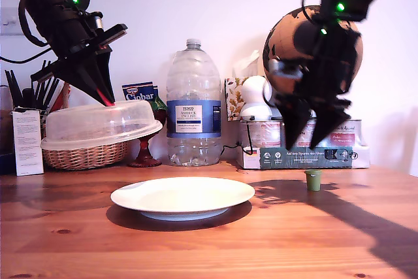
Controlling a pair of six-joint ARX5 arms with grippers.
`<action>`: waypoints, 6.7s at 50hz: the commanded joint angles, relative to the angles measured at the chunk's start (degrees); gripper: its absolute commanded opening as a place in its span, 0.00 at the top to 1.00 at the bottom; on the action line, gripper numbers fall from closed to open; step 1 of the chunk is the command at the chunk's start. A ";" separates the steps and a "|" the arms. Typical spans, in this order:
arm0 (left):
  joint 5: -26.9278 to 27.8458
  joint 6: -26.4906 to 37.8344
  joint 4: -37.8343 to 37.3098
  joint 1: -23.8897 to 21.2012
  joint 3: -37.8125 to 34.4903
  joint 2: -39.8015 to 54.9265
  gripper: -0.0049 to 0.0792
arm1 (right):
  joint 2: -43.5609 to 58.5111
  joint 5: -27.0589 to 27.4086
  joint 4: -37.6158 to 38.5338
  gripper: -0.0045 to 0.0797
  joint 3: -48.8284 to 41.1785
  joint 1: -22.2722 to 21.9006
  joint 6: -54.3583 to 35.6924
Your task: Lift the plastic dome with your left arm while removing the green coffee capsule from the plate using your right arm.
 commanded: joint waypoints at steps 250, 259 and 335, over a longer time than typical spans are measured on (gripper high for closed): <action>-7.23 -1.18 0.72 -20.11 0.72 9.09 0.57 | -4.42 -14.60 23.67 0.96 0.63 -0.13 1.36; -7.26 -0.59 -0.02 -19.65 2.40 9.09 0.58 | -4.42 -15.06 23.43 0.96 0.63 -0.13 1.33; 1.95 10.25 15.28 -11.58 10.16 -1.36 0.96 | -16.94 -12.02 24.13 0.96 -4.63 0.98 7.61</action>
